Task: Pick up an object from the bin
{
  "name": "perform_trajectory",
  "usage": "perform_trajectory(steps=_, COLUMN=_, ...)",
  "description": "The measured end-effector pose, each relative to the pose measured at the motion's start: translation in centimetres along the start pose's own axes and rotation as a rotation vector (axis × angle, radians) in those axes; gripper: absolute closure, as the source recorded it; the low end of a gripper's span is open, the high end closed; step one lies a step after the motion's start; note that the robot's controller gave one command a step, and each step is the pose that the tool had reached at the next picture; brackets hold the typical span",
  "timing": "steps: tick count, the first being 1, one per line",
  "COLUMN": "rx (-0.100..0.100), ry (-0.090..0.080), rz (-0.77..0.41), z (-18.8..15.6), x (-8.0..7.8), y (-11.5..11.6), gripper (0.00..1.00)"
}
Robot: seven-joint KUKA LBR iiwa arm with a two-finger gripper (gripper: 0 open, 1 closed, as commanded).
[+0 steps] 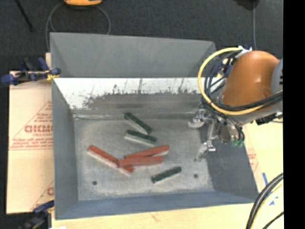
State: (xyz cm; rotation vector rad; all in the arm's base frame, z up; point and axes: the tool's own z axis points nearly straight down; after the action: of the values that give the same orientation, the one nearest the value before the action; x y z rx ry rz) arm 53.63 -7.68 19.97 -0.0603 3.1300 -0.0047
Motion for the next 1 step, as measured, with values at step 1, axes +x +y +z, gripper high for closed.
perform_trajectory(steps=1, rx=-0.003, ry=0.007, rz=-0.019, z=4.55, x=0.35, y=4.09, gripper=0.0)
